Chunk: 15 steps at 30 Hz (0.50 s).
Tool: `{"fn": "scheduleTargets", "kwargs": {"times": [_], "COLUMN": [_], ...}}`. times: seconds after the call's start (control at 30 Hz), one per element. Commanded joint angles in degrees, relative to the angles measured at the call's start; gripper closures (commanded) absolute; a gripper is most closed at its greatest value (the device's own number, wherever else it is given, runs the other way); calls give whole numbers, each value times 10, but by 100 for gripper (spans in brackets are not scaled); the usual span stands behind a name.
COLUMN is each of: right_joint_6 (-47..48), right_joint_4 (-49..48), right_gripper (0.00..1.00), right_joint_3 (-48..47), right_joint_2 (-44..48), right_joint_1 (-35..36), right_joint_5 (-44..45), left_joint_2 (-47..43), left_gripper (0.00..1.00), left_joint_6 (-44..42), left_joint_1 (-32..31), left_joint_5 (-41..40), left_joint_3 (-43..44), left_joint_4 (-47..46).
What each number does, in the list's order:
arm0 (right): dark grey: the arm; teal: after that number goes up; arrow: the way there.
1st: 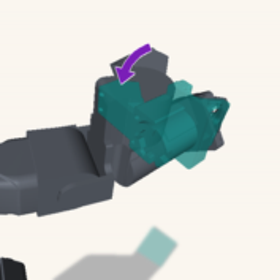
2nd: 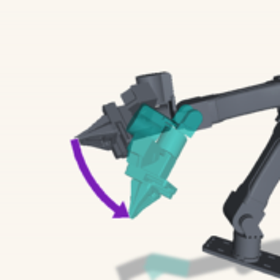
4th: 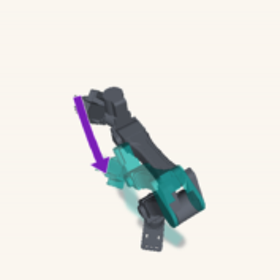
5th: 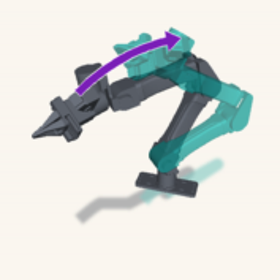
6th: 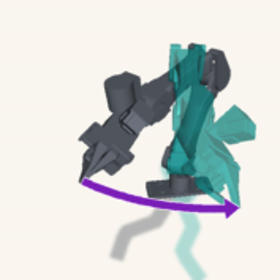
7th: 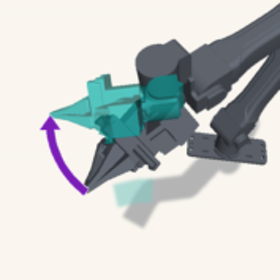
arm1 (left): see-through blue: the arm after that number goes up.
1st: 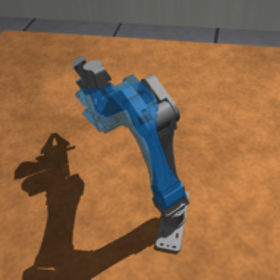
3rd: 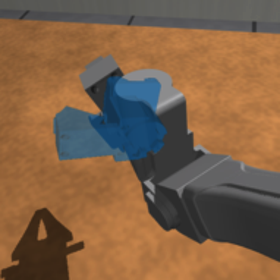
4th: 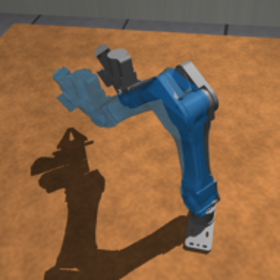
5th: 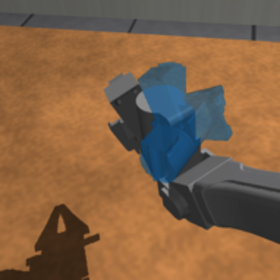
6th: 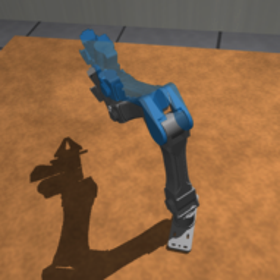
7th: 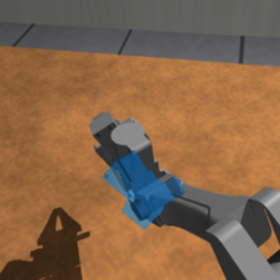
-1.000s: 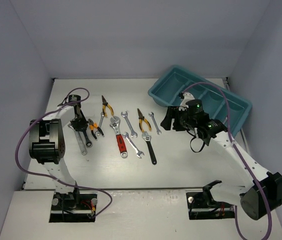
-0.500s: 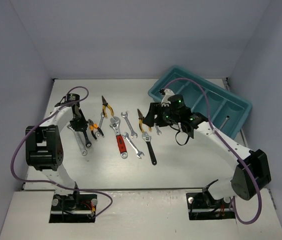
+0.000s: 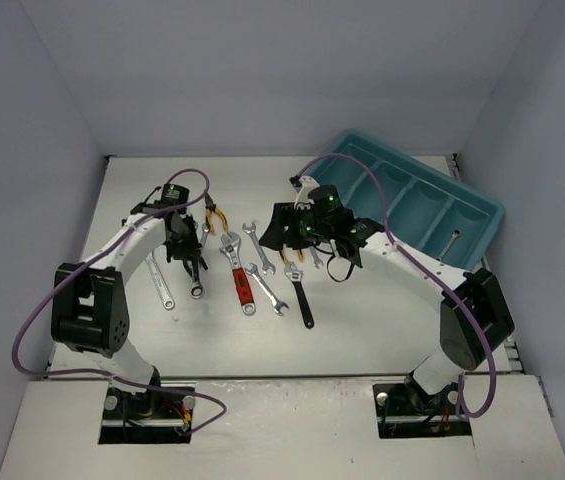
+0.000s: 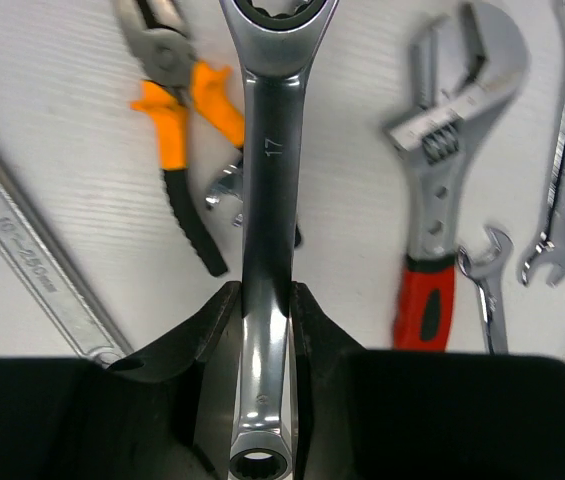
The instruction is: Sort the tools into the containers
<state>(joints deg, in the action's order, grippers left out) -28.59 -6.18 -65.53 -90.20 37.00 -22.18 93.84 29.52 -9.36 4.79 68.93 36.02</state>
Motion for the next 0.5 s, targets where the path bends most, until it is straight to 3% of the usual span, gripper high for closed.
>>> {"fn": "scheduleTargets", "kwargs": {"times": [0.0,0.47], "right_joint_6": [-18,-98], "right_joint_4": [-87,-245], "right_gripper": [40,41], "right_joint_3": [-34,-39], "right_joint_2": [-13,-76], "right_joint_1": [5,10], "right_joint_5": [-23,-73], "left_joint_2": [-61,-111], "left_gripper": [100,100], "left_joint_6": [-2,25], "left_joint_1": [-34,-94], "left_joint_5": [31,52], "left_joint_3": [29,39], "left_joint_4": [5,18]}}
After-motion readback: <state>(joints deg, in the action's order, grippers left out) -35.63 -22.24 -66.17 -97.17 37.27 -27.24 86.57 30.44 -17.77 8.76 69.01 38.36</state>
